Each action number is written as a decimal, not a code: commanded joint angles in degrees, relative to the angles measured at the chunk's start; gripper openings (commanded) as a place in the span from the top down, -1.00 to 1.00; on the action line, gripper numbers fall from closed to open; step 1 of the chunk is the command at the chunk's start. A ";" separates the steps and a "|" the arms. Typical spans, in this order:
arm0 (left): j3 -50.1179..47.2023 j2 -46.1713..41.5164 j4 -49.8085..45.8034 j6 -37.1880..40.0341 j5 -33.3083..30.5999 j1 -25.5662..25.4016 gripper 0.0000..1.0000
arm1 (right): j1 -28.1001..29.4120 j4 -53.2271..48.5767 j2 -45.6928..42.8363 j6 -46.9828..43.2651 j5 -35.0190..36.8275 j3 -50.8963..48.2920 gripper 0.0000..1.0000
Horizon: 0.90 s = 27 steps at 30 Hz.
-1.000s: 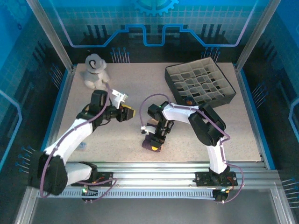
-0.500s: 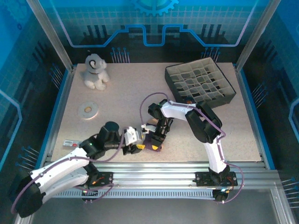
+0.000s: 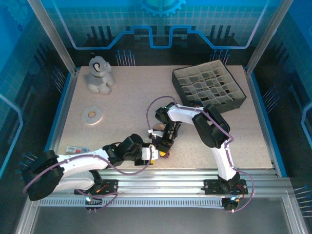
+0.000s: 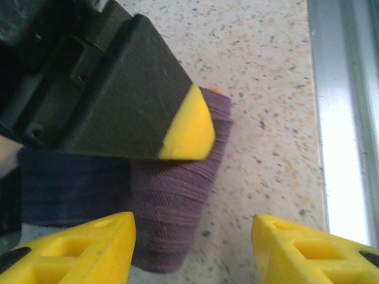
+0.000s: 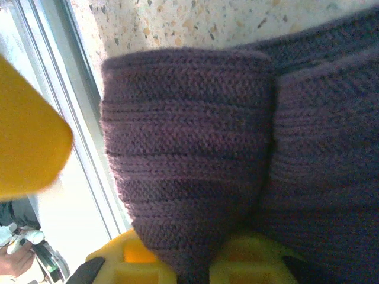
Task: Roll the socks
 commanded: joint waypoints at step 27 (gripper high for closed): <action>3.63 11.06 11.59 -6.69 -3.60 -4.02 -0.04 | -3.34 1.81 1.10 -2.58 12.87 -7.04 1.00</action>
